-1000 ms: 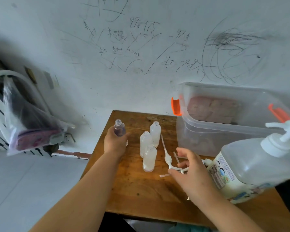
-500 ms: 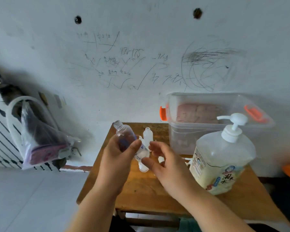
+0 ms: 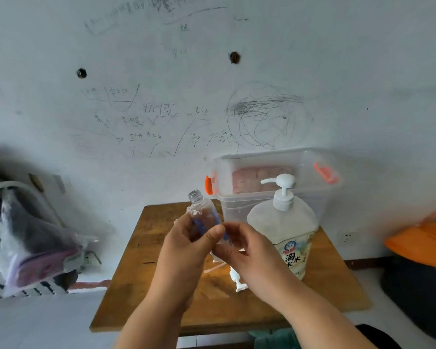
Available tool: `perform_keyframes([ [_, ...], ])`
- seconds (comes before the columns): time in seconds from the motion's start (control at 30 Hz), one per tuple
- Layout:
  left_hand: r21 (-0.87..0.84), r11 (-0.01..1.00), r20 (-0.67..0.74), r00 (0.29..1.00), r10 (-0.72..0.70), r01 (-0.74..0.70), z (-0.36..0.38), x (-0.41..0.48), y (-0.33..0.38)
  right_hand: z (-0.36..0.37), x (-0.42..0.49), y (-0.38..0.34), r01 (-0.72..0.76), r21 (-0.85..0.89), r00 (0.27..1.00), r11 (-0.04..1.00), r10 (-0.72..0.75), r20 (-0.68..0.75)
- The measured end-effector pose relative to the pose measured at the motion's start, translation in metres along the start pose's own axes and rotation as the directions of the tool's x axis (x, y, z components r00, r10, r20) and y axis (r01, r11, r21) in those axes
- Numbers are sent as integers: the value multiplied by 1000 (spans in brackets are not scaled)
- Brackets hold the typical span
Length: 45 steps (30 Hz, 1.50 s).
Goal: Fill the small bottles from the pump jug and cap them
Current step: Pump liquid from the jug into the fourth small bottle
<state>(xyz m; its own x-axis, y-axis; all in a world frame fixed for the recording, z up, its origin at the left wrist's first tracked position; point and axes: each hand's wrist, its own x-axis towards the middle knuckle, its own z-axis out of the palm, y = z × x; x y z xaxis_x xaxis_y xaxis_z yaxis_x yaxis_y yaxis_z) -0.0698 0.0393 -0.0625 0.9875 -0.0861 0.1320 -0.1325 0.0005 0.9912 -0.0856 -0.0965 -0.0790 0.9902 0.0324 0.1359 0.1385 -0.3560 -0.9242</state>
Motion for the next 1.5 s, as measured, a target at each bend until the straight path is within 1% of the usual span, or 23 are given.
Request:
perform_keyframes([
  [0.13,-56,998,30,1000,6,-4,8,-2,3,-5,-2,-2,5,-24,1000,1000,-5,6],
  [0.2,-93,996,35,999,16,-13,11,-2,5,-7,-1,-3,23,-5,1000,1000,-23,-10],
  [0.3,-186,981,122,992,-23,45,13,-3,6,-11,3,-6,43,-1,998,999,-43,-42],
  [0.37,-248,961,162,983,-83,122,16,-4,4,-14,6,-8,70,-51,996,996,-72,-52],
  [0.5,-368,912,107,983,-150,179,17,1,-3,-33,6,-21,139,-267,990,954,-141,11],
  [0.53,-348,919,82,982,-168,187,16,3,-4,-42,6,-26,145,-294,989,945,-151,5],
  [0.57,-283,939,48,980,-192,197,14,5,-5,-52,7,-32,157,-306,984,939,-177,-38],
  [0.6,-179,960,20,976,-216,216,12,7,-7,-63,9,-37,175,-298,968,938,-220,-124],
  [0.67,58,965,16,967,-255,254,14,11,-8,-87,20,-48,201,-255,891,946,-285,-354],
  [0.7,150,955,31,964,-263,256,17,12,-8,-98,29,-53,191,-235,856,953,-279,-435],
  [0.73,227,942,46,964,-263,247,21,14,-7,-107,41,-56,148,-221,846,964,-239,-476],
  [0.8,352,914,66,968,-240,203,31,20,-6,-116,66,-53,-12,-234,882,972,-100,-461],
  [0.87,449,880,62,978,-201,152,39,28,-4,-115,94,-44,-182,-325,917,928,42,-396],
  [0.9,481,866,54,982,-183,135,42,32,-3,-113,103,-40,-240,-376,925,895,93,-369],
  [1.0,504,855,25,988,-153,120,47,42,-2,-107,120,-38,-340,-487,932,804,221,-286],
  [1.03,510,853,15,990,-138,112,48,45,-2,-107,123,-41,-347,-532,935,772,240,-262],
  [1.1,510,856,4,995,-98,83,52,49,-1,-107,127,-49,-361,-564,932,742,266,-247],
  [1.17,489,871,11,998,-57,44,55,50,0,-107,132,-53,-394,-574,919,718,309,-244],
  [1.23,447,894,9,999,-31,23,55,50,0,-106,136,-52,-405,-628,910,664,359,-208],
  [1.33,334,941,-15,998,-54,56,51,51,-2,-103,140,-45,-427,-651,897,628,387,-215],
  [1.4,178,976,-17,992,-126,127,46,51,-5,-102,139,-42,-426,-665,899,613,369,-235],
  [1.43,68,984,-22,986,-166,167,43,51,-6,-103,139,-41,-425,-665,900,614,366,-238],
  [1.5,-211,950,-20,971,-239,229,39,51,-6,-104,140,-39,-419,-666,901,617,372,-222],
])
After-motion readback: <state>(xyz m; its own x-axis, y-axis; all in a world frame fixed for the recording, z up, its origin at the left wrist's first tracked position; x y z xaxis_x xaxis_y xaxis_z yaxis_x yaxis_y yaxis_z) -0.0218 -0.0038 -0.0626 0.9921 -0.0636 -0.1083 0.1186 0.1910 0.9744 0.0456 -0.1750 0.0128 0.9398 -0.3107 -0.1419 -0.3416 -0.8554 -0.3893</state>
